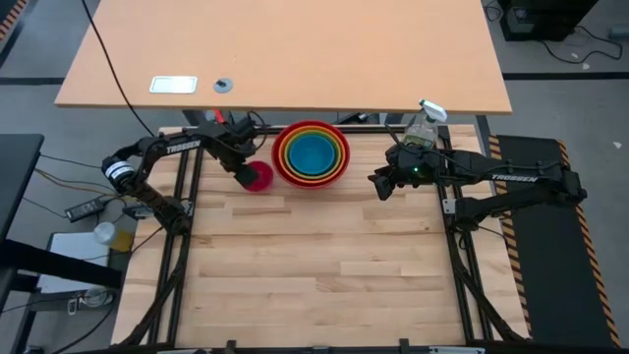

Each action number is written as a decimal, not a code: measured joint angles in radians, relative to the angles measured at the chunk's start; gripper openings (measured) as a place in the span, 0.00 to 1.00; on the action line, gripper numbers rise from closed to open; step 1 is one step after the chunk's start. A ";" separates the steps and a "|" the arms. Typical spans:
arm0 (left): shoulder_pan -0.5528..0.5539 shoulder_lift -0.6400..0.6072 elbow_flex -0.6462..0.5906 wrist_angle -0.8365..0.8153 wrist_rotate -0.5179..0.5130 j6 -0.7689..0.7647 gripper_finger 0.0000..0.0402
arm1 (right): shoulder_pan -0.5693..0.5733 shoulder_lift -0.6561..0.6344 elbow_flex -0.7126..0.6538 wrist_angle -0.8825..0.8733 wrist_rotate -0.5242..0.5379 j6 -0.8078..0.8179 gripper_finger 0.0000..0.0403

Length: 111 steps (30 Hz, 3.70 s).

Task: Nest bowls inside each other
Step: Stack the red bowl on top of the blue bowl, then return to Home Position

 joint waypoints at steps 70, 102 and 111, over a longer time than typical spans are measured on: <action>-0.184 0.306 0.771 0.003 -0.080 -0.185 0.05 | -0.118 -0.079 0.001 0.026 -0.079 -0.068 0.42; -0.290 0.405 0.758 0.064 -0.167 -0.026 0.49 | -0.162 -0.190 -0.068 0.172 -0.055 -0.143 0.42; -0.294 -0.034 0.239 0.557 -0.106 -0.046 0.48 | -0.188 -0.495 -0.360 0.344 -0.075 -0.075 0.42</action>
